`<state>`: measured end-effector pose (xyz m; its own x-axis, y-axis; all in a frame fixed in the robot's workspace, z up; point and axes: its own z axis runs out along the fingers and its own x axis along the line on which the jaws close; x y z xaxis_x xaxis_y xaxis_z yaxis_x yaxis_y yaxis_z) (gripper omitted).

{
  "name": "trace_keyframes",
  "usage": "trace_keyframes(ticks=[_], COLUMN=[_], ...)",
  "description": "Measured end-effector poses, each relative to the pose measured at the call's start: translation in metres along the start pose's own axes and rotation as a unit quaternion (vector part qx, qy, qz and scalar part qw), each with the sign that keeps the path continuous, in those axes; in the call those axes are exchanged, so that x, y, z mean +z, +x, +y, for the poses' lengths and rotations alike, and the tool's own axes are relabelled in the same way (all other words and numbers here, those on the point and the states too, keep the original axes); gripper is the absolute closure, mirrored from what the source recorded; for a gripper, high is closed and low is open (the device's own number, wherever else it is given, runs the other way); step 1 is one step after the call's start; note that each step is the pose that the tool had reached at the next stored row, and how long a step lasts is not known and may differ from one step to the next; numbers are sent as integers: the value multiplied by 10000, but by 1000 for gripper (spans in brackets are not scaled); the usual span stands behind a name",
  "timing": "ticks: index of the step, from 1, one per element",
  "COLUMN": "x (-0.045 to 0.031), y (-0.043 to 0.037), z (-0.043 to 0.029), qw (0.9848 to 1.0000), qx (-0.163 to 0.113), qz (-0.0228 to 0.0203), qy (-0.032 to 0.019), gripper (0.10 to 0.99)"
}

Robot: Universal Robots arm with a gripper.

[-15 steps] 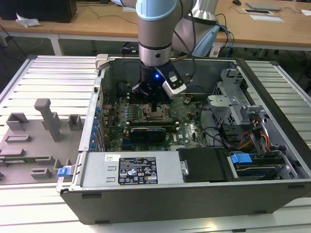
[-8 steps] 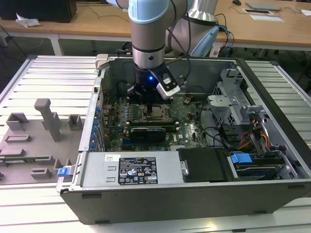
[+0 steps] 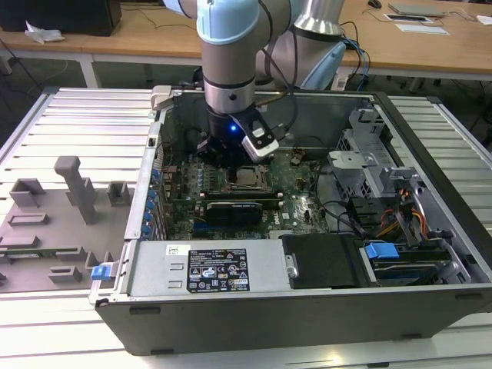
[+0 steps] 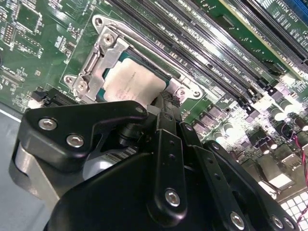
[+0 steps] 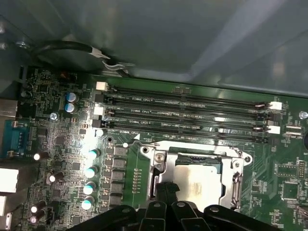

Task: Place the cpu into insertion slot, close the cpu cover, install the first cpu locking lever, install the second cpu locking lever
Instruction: 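Close the cpu cover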

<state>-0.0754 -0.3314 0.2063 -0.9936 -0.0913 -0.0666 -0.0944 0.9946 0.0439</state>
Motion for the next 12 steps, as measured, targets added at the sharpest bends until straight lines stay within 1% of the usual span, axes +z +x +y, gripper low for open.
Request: trace_keyframes(ticks=[2, 4, 7, 12], x=[7, 9, 10, 11], y=[1, -4, -34, -38], z=[0, 0, -3, -3], qw=[10000, 10000, 10000, 10000], qx=[2, 1, 2, 2], qz=[-2, -2, -2, -1], qy=[-12, -14, -13, -13], gripper=[980, 980, 980, 980])
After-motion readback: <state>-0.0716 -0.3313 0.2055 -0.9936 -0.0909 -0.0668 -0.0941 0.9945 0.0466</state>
